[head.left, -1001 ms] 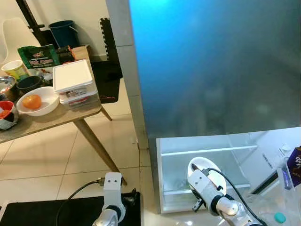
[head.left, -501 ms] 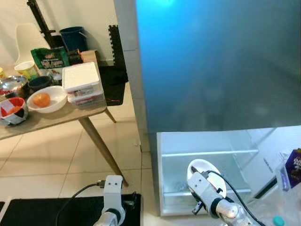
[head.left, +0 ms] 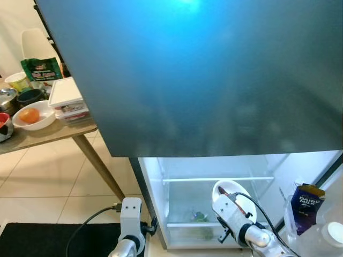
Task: Restocking fridge
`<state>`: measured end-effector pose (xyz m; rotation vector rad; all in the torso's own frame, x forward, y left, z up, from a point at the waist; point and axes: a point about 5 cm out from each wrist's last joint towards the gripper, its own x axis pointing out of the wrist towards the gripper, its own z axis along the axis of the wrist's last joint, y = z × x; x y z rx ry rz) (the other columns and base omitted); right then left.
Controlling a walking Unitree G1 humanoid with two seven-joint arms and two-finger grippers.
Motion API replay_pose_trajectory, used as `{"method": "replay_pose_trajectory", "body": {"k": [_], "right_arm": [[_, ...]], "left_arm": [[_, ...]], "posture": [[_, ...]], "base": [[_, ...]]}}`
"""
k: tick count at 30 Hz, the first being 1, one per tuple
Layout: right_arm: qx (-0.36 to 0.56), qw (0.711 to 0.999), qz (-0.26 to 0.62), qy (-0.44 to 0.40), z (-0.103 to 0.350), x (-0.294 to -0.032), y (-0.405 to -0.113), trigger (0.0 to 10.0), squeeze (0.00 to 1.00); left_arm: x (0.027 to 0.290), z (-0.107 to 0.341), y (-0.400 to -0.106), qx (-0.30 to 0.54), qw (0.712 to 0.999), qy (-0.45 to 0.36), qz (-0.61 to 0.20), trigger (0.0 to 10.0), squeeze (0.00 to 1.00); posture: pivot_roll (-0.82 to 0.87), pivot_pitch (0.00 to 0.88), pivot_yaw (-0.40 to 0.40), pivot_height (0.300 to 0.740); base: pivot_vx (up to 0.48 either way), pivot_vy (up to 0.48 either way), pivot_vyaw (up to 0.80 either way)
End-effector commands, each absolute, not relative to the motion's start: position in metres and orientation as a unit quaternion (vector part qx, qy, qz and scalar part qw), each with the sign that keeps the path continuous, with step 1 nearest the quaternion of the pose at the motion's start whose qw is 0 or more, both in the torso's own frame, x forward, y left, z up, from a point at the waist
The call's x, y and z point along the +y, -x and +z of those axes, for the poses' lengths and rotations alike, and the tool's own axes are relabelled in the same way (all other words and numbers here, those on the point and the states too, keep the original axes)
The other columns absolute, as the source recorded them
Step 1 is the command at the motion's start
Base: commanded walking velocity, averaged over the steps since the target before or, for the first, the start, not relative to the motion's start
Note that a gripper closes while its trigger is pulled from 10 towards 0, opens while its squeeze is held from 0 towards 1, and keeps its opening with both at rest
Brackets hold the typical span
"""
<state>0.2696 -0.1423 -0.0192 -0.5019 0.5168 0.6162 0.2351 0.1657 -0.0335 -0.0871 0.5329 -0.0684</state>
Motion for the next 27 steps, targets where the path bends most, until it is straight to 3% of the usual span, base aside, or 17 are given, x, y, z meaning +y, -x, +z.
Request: {"method": "replay_pose_trajectory", "body": {"k": [1, 7, 12, 25, 27], "right_arm": [[0.255, 0.888, 0.297, 0.240, -0.022, -0.144, -0.266, 10.0, 0.00], [0.254, 0.891, 0.294, 0.237, -0.021, -0.142, -0.268, 10.0, 0.00], [0.243, 0.921, 0.254, 0.166, -0.015, -0.142, -0.274, 10.0, 0.00], [0.241, 0.921, 0.258, 0.168, -0.018, -0.142, -0.270, 10.0, 0.00], [0.244, 0.920, 0.256, 0.167, -0.019, -0.143, -0.268, 10.0, 0.00]], "left_arm": [[0.172, -0.038, -0.229, 0.275, 0.960, 0.041, -0.024, 10.0, 0.00], [0.168, -0.043, -0.223, 0.291, 0.955, 0.032, -0.048, 10.0, 0.00], [0.169, -0.045, -0.219, 0.294, 0.954, 0.030, -0.050, 10.0, 0.00], [0.168, -0.044, -0.221, 0.300, 0.952, 0.038, -0.053, 10.0, 0.00], [0.168, -0.044, -0.221, 0.301, 0.951, 0.041, -0.053, 10.0, 0.00]], "posture": [[0.05, 0.094, 0.029, 0.740], [0.06, 0.095, 0.021, 0.740], [0.06, 0.097, 0.015, 0.740], [0.05, 0.106, 0.029, 0.740], [0.06, 0.108, 0.030, 0.740]], "base": [[0.000, 0.000, 0.00], [0.000, 0.000, 0.00], [0.000, 0.000, 0.00], [0.000, 0.000, 0.00], [0.000, 0.480, 0.00]]}}
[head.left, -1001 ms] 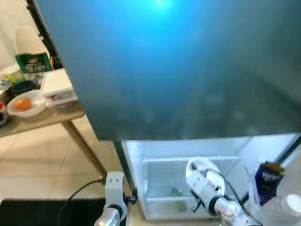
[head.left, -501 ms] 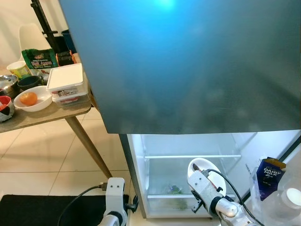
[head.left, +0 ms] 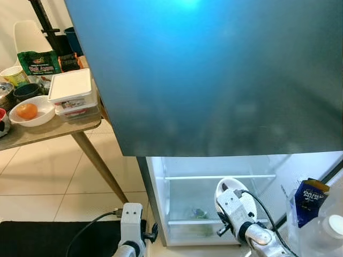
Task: Restocking fridge
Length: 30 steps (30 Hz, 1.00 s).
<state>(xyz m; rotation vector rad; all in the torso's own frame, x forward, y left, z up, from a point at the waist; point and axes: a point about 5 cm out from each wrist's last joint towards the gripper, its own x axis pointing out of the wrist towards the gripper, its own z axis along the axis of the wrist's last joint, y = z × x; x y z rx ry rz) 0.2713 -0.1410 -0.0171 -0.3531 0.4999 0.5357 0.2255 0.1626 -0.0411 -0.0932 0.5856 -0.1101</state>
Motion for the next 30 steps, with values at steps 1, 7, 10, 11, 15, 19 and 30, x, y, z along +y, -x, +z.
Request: {"method": "replay_pose_trajectory", "body": {"k": [1, 7, 10, 11, 15, 19, 30], "right_arm": [[0.244, 0.920, 0.256, 0.167, -0.019, -0.143, -0.268, 10.0, 0.00], [0.264, 0.930, 0.222, 0.127, -0.025, -0.152, -0.262, 10.0, 0.00], [0.269, 0.936, 0.201, 0.102, -0.026, -0.157, -0.261, 10.0, 0.00], [0.270, 0.939, 0.192, 0.090, -0.026, -0.159, -0.261, 10.0, 0.00], [0.267, 0.944, 0.179, 0.073, -0.026, -0.163, -0.260, 10.0, 0.00], [0.252, 0.954, 0.156, 0.047, -0.023, -0.169, -0.261, 10.0, 0.00], [0.198, 0.961, 0.182, 0.066, -0.008, -0.162, -0.272, 10.0, 0.00]], "left_arm": [[0.168, -0.044, -0.221, 0.301, 0.951, 0.041, -0.053, 10.0, 0.00], [0.165, -0.040, -0.226, 0.294, 0.952, 0.008, -0.080, 10.0, 0.00], [0.162, -0.039, -0.227, 0.294, 0.951, 0.002, -0.093, 10.0, 0.00], [0.161, -0.038, -0.227, 0.293, 0.951, 0.004, -0.099, 10.0, 0.00], [0.157, -0.038, -0.227, 0.292, 0.950, 0.010, -0.113, 10.0, 0.00], [0.152, -0.041, -0.220, 0.302, 0.941, -0.001, -0.151, 10.0, 0.00], [0.156, -0.039, -0.223, 0.292, 0.947, -0.011, -0.131, 10.0, 0.00]], "posture": [[0.06, 0.108, 0.030, 0.740], [0.06, 0.114, 0.032, 0.740], [0.06, 0.116, 0.033, 0.740], [0.05, 0.115, 0.035, 0.740], [0.05, 0.114, 0.036, 0.740], [0.05, 0.112, 0.038, 0.740], [0.05, 0.107, 0.032, 0.740]], "base": [[0.000, 0.480, 0.00], [0.000, 0.080, 0.00], [0.000, 0.000, 0.00], [0.000, 0.000, 0.00], [0.000, 0.000, 0.00], [0.000, 0.000, 0.00], [0.000, 0.000, 0.00]]}}
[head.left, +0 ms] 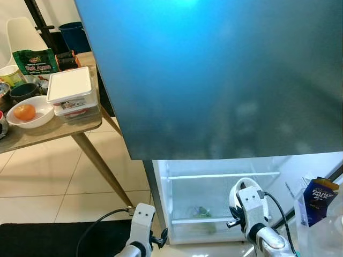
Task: Restocking fridge
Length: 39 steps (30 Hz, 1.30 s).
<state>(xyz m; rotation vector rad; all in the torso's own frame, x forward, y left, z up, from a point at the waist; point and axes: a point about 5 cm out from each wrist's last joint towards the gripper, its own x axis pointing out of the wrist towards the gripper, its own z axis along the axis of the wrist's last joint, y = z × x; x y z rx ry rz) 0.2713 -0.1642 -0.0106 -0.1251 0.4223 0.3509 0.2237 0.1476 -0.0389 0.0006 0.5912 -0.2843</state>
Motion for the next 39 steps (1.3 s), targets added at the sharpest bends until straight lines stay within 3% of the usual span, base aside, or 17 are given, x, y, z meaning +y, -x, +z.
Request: {"method": "replay_pose_trajectory", "body": {"k": [1, 5, 14, 30, 39], "right_arm": [[0.197, 0.960, 0.187, 0.070, -0.008, -0.161, -0.273, 10.0, 0.00], [0.196, 0.957, 0.199, 0.077, -0.007, -0.158, -0.274, 10.0, 0.00], [0.190, 0.955, 0.211, 0.083, -0.006, -0.155, -0.274, 10.0, 0.00], [0.184, 0.958, 0.205, 0.078, -0.005, -0.151, -0.275, 10.0, 0.00], [0.161, 0.962, 0.208, 0.072, 0.001, -0.148, -0.279, 10.0, 0.00]], "left_arm": [[0.156, -0.038, -0.223, 0.289, 0.948, -0.016, -0.133, 10.0, 0.00], [0.156, -0.038, -0.222, 0.285, 0.950, -0.011, -0.127, 10.0, 0.00], [0.159, -0.031, -0.228, 0.255, 0.963, 0.023, -0.088, 10.0, 0.00], [0.147, -0.024, -0.230, 0.245, 0.957, 0.016, -0.156, 10.0, 0.00], [0.148, -0.022, -0.230, 0.239, 0.955, -0.004, -0.178, 10.0, 0.00]], "posture": [[0.05, 0.106, 0.029, 0.740], [0.05, 0.102, 0.026, 0.740], [0.05, 0.092, 0.023, 0.740], [0.05, 0.087, 0.038, 0.740], [0.06, 0.093, 0.036, 0.710]], "base": [[0.000, 0.000, 0.00], [0.000, -0.480, 0.00], [0.000, 0.000, 0.00], [0.000, 0.000, 0.00], [0.000, 0.000, 0.00]]}}
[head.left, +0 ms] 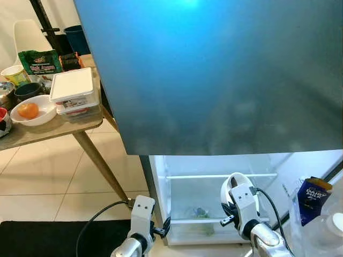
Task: Restocking fridge
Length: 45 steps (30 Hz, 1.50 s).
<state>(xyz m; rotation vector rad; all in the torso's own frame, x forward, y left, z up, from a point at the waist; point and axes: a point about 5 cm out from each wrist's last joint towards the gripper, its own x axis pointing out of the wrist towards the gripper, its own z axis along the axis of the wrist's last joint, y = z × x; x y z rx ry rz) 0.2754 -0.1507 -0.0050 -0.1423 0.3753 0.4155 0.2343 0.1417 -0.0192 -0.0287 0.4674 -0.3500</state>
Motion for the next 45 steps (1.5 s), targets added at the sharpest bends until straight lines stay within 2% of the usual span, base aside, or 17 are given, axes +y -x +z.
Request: {"method": "replay_pose_trajectory", "body": {"k": [1, 8, 15, 19, 22, 23, 24, 25, 27, 28, 39, 45], "right_arm": [[0.156, 0.963, 0.208, 0.071, 0.003, -0.147, -0.280, 10.0, 0.00], [0.132, 0.962, 0.216, 0.101, 0.014, -0.142, -0.291, 10.0, 0.00], [0.107, 0.945, 0.254, 0.175, 0.030, -0.136, -0.305, 10.0, 0.00], [0.086, 0.917, 0.295, 0.254, 0.041, -0.135, -0.313, 10.0, 0.00], [0.081, 0.906, 0.308, 0.278, 0.044, -0.135, -0.314, 10.0, 0.00], [0.067, 0.872, 0.346, 0.339, 0.049, -0.135, -0.315, 10.0, 0.00], [0.062, 0.857, 0.361, 0.362, 0.050, -0.135, -0.315, 10.0, 0.00], [0.062, 0.857, 0.361, 0.362, 0.050, -0.135, -0.315, 10.0, 0.00], [0.057, 0.819, 0.394, 0.413, 0.054, -0.137, -0.316, 10.0, 0.00], [0.056, 0.810, 0.401, 0.424, 0.055, -0.137, -0.316, 10.0, 0.00], [0.037, 0.763, 0.428, 0.483, 0.066, -0.141, -0.320, 10.0, 0.00], [0.009, 0.745, 0.442, 0.499, 0.080, -0.137, -0.325, 10.0, 0.00]], "left_arm": [[0.148, -0.021, -0.230, 0.238, 0.954, -0.005, -0.180, 10.0, 0.00], [0.151, -0.018, -0.232, 0.233, 0.955, -0.010, -0.185, 10.0, 0.00], [0.150, -0.018, -0.231, 0.233, 0.954, -0.013, -0.191, 10.0, 0.00], [0.149, -0.018, -0.229, 0.233, 0.953, -0.013, -0.194, 10.0, 0.00], [0.148, -0.017, -0.229, 0.233, 0.953, -0.013, -0.195, 10.0, 0.00], [0.148, -0.017, -0.229, 0.233, 0.952, -0.013, -0.197, 10.0, 0.00], [0.148, -0.017, -0.229, 0.233, 0.952, -0.013, -0.198, 10.0, 0.00], [0.148, -0.017, -0.229, 0.233, 0.952, -0.013, -0.198, 10.0, 0.00], [0.147, -0.017, -0.228, 0.233, 0.951, -0.012, -0.200, 10.0, 0.00], [0.147, -0.017, -0.228, 0.233, 0.951, -0.012, -0.201, 10.0, 0.00], [0.145, -0.016, -0.228, 0.234, 0.950, -0.013, -0.206, 10.0, 0.00], [0.145, -0.017, -0.228, 0.235, 0.950, -0.014, -0.207, 10.0, 0.00]], "posture": [[0.06, 0.093, 0.036, 0.710], [0.06, 0.097, 0.036, 0.685], [0.06, 0.109, 0.034, 0.685], [0.06, 0.118, 0.030, 0.685], [0.06, 0.121, 0.030, 0.685], [0.06, 0.124, 0.031, 0.685], [0.06, 0.124, 0.031, 0.685], [0.06, 0.124, 0.031, 0.685], [0.05, 0.127, 0.032, 0.685], [0.05, 0.128, 0.032, 0.685], [0.05, 0.135, 0.038, 0.685], [0.05, 0.133, 0.039, 0.661]], "base": [[0.000, 0.000, 0.00], [0.000, 0.000, 0.00], [0.000, 0.000, 0.00], [0.000, 0.000, 0.00], [0.000, 0.000, 0.00], [0.000, 0.000, 0.00], [0.000, 0.000, 0.00], [0.000, 0.000, 0.00], [0.000, 0.000, 0.00], [0.000, 0.000, 0.00], [0.000, 0.000, 0.00], [0.000, 0.000, 0.00]]}}
